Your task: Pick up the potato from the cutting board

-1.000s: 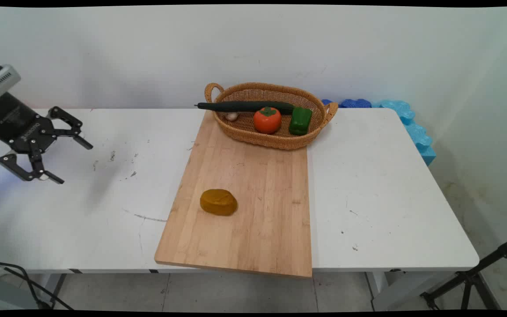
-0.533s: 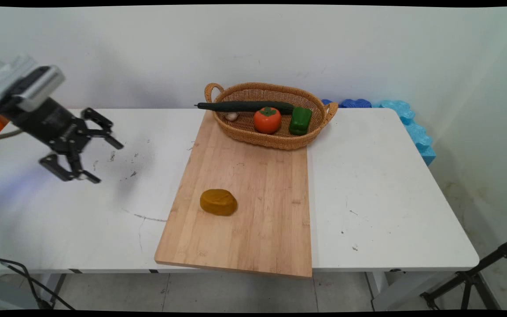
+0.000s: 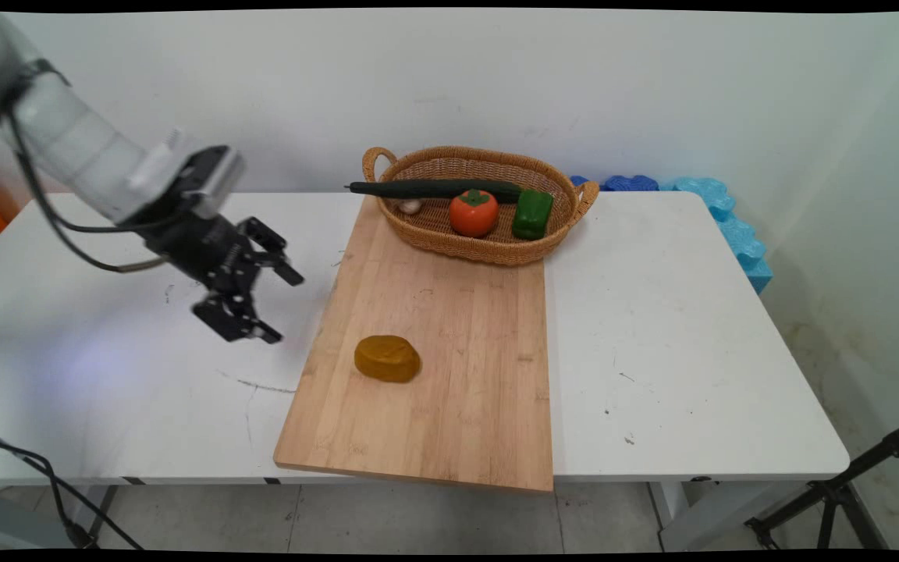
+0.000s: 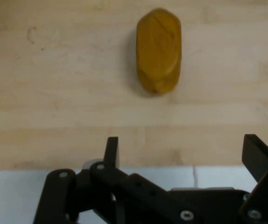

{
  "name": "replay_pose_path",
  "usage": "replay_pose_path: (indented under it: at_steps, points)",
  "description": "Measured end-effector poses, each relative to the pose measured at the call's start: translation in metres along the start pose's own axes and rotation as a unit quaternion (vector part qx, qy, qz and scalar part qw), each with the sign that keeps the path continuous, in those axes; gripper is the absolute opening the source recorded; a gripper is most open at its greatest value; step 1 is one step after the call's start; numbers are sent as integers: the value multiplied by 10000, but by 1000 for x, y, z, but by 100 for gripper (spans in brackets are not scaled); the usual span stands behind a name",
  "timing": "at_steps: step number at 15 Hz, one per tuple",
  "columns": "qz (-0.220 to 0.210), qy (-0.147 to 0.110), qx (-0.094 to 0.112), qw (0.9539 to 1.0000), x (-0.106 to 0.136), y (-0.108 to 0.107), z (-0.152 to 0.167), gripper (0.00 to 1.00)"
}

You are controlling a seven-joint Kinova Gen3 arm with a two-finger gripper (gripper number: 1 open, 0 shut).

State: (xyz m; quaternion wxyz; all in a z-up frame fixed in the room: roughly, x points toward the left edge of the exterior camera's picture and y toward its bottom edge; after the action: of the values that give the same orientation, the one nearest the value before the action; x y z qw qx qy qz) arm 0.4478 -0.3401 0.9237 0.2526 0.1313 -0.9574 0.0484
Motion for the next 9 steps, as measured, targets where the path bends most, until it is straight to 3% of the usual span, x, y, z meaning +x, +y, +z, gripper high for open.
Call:
replay_pose_path:
  at_steps: [4,9]
  points:
    - [-369,-49,-33,9993,29,-1,38,100]
    - [-629,-101,-55,9980,48,-2,77,100]
